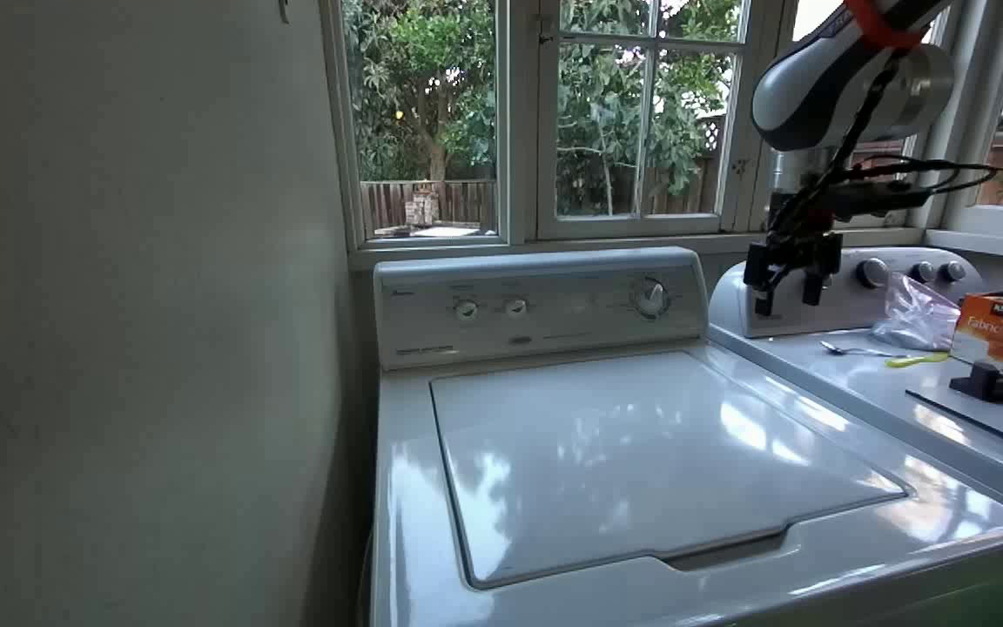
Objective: Turn the second left switch to the left
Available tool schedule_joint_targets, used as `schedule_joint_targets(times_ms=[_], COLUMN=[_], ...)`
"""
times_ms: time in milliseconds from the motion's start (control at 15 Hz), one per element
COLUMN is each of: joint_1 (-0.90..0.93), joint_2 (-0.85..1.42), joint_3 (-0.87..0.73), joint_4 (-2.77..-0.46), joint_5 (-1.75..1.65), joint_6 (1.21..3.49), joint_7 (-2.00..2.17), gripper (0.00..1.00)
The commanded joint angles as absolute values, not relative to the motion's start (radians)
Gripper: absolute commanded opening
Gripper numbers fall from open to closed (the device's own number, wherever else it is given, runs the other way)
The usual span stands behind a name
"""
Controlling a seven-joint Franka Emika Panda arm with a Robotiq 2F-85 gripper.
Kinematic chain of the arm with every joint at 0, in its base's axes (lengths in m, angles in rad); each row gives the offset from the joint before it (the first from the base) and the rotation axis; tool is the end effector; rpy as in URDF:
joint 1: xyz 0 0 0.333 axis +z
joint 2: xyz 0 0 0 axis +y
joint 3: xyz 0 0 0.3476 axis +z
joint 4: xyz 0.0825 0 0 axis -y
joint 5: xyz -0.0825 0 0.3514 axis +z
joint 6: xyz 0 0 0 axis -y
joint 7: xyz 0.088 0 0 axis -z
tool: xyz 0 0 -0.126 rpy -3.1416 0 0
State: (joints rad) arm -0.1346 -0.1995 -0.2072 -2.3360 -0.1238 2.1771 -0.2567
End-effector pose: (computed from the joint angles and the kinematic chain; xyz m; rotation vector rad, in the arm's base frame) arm 0.4176 -0.1586 0.4471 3.0708 -0.0202 0.0275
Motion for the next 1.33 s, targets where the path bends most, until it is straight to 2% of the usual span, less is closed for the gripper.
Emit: schedule_joint_targets(times_ms=[0, 533, 1267], joint_1=[-0.142, -0.142, -0.036], joint_2=[-0.199, -0.199, -0.103], joint_3=[-0.2, -0.2, -0.138], joint_4=[-2.335, -2.335, -2.137], joint_5=[-0.122, -0.122, 0.39], joint_6=[2.175, 2.175, 2.234], joint_7=[-0.258, -0.258, -0.16], gripper=[1.0, 1.0, 1.0])
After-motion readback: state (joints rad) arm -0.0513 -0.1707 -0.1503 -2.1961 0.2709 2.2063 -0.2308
